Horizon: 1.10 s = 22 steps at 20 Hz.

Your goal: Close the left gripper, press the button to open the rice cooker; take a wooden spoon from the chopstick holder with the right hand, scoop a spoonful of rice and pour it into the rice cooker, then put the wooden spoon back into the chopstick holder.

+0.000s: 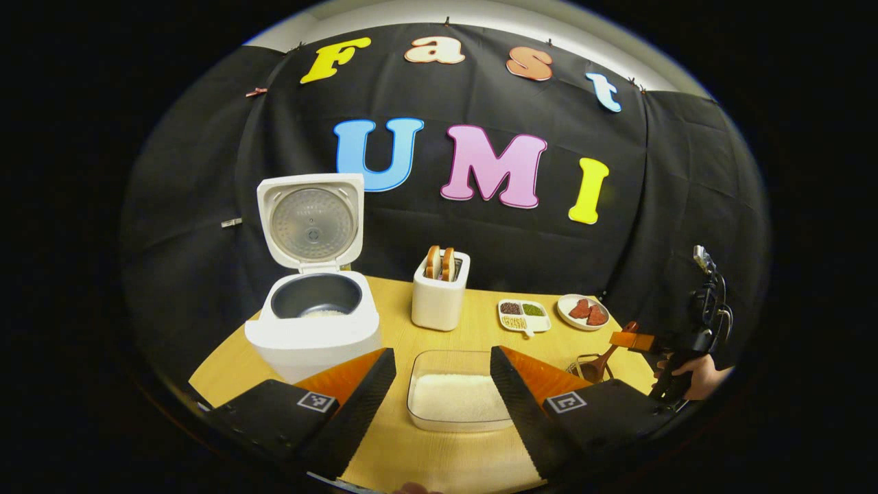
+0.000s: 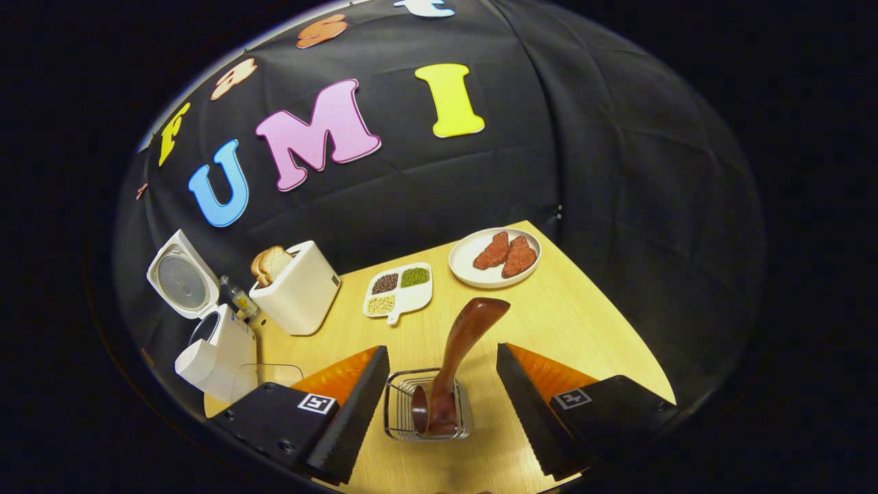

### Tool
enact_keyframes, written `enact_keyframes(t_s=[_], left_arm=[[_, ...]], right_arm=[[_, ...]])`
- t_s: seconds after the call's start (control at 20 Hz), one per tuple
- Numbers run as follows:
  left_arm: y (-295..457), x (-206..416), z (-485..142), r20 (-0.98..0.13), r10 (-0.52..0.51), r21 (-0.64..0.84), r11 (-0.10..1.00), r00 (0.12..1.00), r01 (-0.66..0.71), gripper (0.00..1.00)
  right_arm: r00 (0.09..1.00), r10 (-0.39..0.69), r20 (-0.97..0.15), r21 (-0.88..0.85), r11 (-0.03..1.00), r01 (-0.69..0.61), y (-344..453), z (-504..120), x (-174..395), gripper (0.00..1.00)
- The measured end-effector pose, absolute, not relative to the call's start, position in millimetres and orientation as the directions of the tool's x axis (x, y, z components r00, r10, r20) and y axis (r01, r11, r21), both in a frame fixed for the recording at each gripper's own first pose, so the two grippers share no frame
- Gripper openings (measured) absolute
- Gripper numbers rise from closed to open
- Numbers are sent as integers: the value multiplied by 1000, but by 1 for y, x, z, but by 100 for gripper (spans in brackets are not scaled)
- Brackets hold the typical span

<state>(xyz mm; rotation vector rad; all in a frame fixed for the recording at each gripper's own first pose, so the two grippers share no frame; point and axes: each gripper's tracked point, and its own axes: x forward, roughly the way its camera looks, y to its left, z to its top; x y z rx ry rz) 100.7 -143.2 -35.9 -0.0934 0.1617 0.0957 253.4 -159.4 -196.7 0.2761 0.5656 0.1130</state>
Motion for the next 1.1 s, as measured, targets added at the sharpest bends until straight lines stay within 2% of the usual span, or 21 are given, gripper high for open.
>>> enact_keyframes(t_s=[0.3, 0.35, 0.4, 0.5, 0.55, 0.7, 0.95, 1.1], left_arm=[[-148, 85, -65, -240, 134, -142, 975, 961, -171, 96], [-147, 83, -67, -242, 142, -152, 971, 960, -182, 96], [-146, 82, -68, -244, 148, -162, 968, 958, -191, 96], [-140, 80, -73, -257, 165, -174, 961, 952, -214, 96], [-139, 79, -75, -259, 168, -180, 959, 951, -218, 96], [-137, 70, -79, -262, 167, -189, 957, 951, -220, 96], [-128, 62, -88, -275, 149, -200, 957, 950, -208, 96], [-113, 57, -80, -256, 146, -195, 960, 956, -199, 96]], right_arm=[[809, 237, -539, 343, 938, -46, -149, -228, 281, 98], [808, 244, -536, 345, 937, -55, -145, -230, 285, 89], [805, 254, -536, 346, 936, -65, -141, -234, 288, 95], [796, 263, -546, 340, 937, -76, -134, -241, 291, 86], [794, 254, -552, 329, 942, -72, -134, -243, 292, 75], [812, 210, -545, 295, 954, -49, -137, -242, 299, 27], [809, 202, -553, 271, 961, -54, -130, -234, 290, 18], [844, 177, -506, 244, 968, -57, -129, -210, 288, 16]])
